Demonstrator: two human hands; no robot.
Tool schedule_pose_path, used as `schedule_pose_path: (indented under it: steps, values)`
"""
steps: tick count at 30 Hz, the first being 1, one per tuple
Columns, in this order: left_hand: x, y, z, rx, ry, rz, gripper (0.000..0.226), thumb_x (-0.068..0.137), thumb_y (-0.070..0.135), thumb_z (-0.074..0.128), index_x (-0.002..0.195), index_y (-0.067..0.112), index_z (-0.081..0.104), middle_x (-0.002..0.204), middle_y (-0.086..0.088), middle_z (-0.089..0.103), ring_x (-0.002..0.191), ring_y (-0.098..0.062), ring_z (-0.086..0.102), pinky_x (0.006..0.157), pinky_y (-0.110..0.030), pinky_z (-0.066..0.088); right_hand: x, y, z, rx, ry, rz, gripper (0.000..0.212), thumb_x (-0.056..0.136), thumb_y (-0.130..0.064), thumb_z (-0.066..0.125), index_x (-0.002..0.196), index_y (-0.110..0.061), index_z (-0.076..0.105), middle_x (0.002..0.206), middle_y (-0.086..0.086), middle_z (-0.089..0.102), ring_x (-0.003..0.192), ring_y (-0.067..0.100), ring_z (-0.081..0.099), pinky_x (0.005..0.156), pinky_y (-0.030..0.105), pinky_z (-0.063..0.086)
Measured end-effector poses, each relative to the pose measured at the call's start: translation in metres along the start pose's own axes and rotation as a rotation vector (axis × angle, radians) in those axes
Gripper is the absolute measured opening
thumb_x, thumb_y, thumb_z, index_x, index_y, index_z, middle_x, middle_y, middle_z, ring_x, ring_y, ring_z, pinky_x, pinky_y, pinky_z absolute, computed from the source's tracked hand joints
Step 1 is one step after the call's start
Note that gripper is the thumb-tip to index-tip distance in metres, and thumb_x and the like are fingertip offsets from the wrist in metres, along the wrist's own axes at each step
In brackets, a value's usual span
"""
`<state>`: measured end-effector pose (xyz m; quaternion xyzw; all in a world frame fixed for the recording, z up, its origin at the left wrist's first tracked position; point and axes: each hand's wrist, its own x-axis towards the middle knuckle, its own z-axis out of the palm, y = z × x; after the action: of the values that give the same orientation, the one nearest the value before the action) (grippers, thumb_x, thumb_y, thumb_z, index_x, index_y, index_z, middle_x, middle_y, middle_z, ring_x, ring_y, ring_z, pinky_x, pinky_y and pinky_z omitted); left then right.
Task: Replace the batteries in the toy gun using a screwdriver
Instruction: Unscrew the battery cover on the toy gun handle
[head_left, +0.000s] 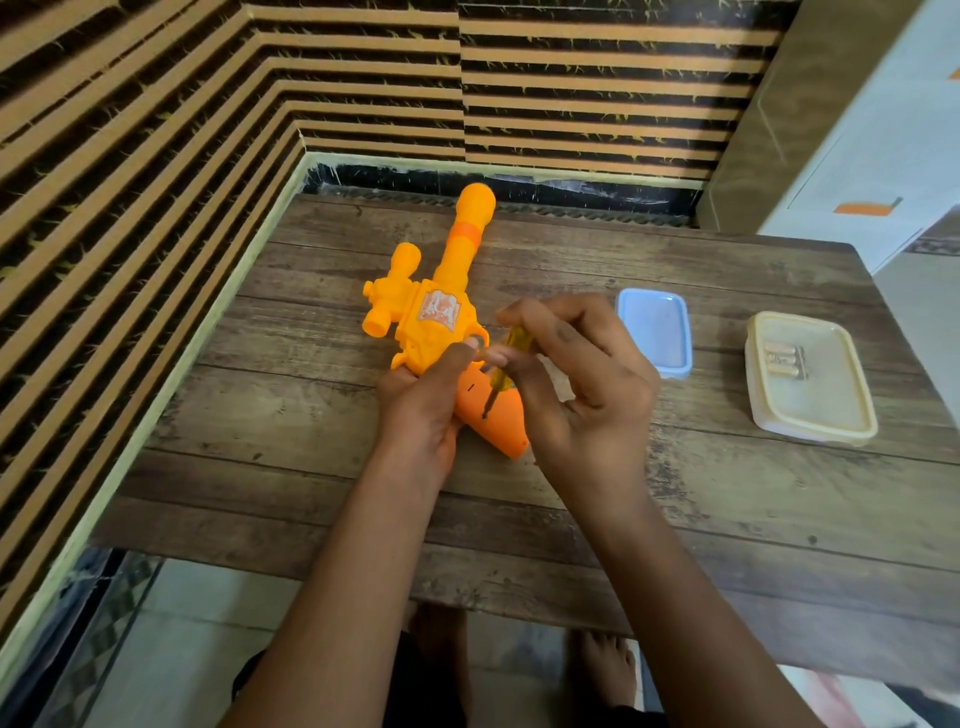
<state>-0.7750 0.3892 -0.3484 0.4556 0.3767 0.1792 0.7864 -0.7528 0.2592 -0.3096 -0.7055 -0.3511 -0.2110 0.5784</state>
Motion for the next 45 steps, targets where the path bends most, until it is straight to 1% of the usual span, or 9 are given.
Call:
schedule_pose_path:
  steps: [5, 10, 16, 21, 26, 30, 36, 41, 45]
  values:
    - [0.0027, 0.0007, 0.0008, 0.016, 0.025, -0.033, 0.038, 0.083, 0.002, 0.08, 0.12, 0.0, 0.072, 0.111, -0.021, 0.078, 0.096, -0.032, 0.078, 0.069, -0.04, 0.063, -0.0013, -0.0014, -0.0007, 0.058, -0.044, -0.008, 0.038, 0.086, 0.025, 0.065, 0.117, 0.005, 0.074, 0.11, 0.014, 0.074, 0.106, 0.021, 0.072, 0.09, 0.039, 0.058]
    - [-0.0002, 0.0006, 0.0007, 0.027, 0.02, -0.005, 0.031, 0.086, 0.0, 0.075, 0.117, -0.002, 0.072, 0.109, -0.023, 0.077, 0.093, -0.031, 0.076, 0.076, -0.045, 0.065, -0.0014, -0.0001, 0.0017, 0.046, -0.005, 0.003, 0.023, 0.089, 0.012, 0.074, 0.11, 0.002, 0.077, 0.096, 0.016, 0.063, 0.089, 0.03, 0.066, 0.072, 0.046, 0.053]
    - [-0.0008, 0.0022, 0.0024, 0.0, 0.02, -0.026, 0.032, 0.086, 0.002, 0.078, 0.118, 0.0, 0.072, 0.105, -0.018, 0.079, 0.091, -0.031, 0.079, 0.072, -0.041, 0.066, -0.0007, -0.0009, 0.0003, 0.031, -0.029, -0.014, 0.039, 0.086, 0.028, 0.061, 0.116, 0.006, 0.073, 0.106, 0.015, 0.072, 0.098, 0.023, 0.071, 0.083, 0.04, 0.057]
    - [0.0011, 0.0002, 0.001, 0.009, 0.02, 0.006, 0.034, 0.086, 0.001, 0.078, 0.12, 0.0, 0.072, 0.109, -0.02, 0.078, 0.1, -0.035, 0.077, 0.078, -0.046, 0.066, 0.0, 0.0018, 0.0004, 0.015, 0.01, -0.003, 0.027, 0.089, 0.015, 0.072, 0.113, 0.002, 0.077, 0.096, 0.017, 0.062, 0.087, 0.029, 0.068, 0.074, 0.043, 0.055]
    - [-0.0019, 0.0025, 0.0026, -0.005, 0.021, -0.013, 0.028, 0.088, 0.0, 0.076, 0.116, 0.001, 0.073, 0.1, -0.018, 0.079, 0.076, -0.022, 0.078, 0.064, -0.037, 0.065, -0.0017, 0.001, -0.001, 0.038, -0.012, -0.015, 0.036, 0.09, 0.021, 0.062, 0.121, 0.006, 0.071, 0.103, 0.016, 0.07, 0.096, 0.026, 0.071, 0.081, 0.041, 0.057]
    - [0.0014, 0.0, 0.0004, 0.024, 0.01, 0.0, 0.031, 0.085, -0.001, 0.076, 0.116, 0.0, 0.073, 0.106, -0.021, 0.078, 0.094, -0.032, 0.078, 0.08, -0.048, 0.063, -0.0006, -0.0004, 0.0009, 0.024, -0.017, 0.002, 0.024, 0.089, 0.009, 0.076, 0.111, 0.002, 0.077, 0.099, 0.016, 0.063, 0.091, 0.025, 0.065, 0.074, 0.043, 0.054]
    - [-0.0008, 0.0012, 0.0018, -0.01, 0.025, -0.009, 0.034, 0.086, 0.001, 0.077, 0.12, 0.002, 0.072, 0.105, -0.017, 0.079, 0.089, -0.028, 0.079, 0.074, -0.043, 0.065, -0.0032, 0.0024, -0.0001, 0.032, -0.023, -0.013, 0.04, 0.089, 0.025, 0.059, 0.122, 0.006, 0.071, 0.106, 0.016, 0.07, 0.097, 0.027, 0.07, 0.084, 0.04, 0.057]
    - [-0.0028, 0.0025, 0.0017, 0.002, -0.002, -0.003, 0.033, 0.087, -0.001, 0.076, 0.12, -0.001, 0.072, 0.105, -0.018, 0.079, 0.092, -0.031, 0.078, 0.076, -0.045, 0.064, -0.0024, -0.0002, 0.0035, 0.033, 0.028, 0.02, 0.038, 0.088, 0.016, 0.073, 0.122, -0.002, 0.073, 0.102, 0.016, 0.061, 0.092, 0.016, 0.065, 0.078, 0.038, 0.055]
    - [-0.0046, 0.0047, 0.0021, -0.002, 0.007, -0.014, 0.035, 0.087, 0.001, 0.077, 0.121, 0.002, 0.072, 0.109, -0.02, 0.078, 0.095, -0.032, 0.078, 0.078, -0.047, 0.064, -0.0027, 0.0033, 0.0033, 0.05, 0.03, 0.047, 0.049, 0.089, 0.023, 0.064, 0.133, 0.001, 0.065, 0.104, 0.014, 0.066, 0.096, 0.016, 0.068, 0.083, 0.035, 0.057]
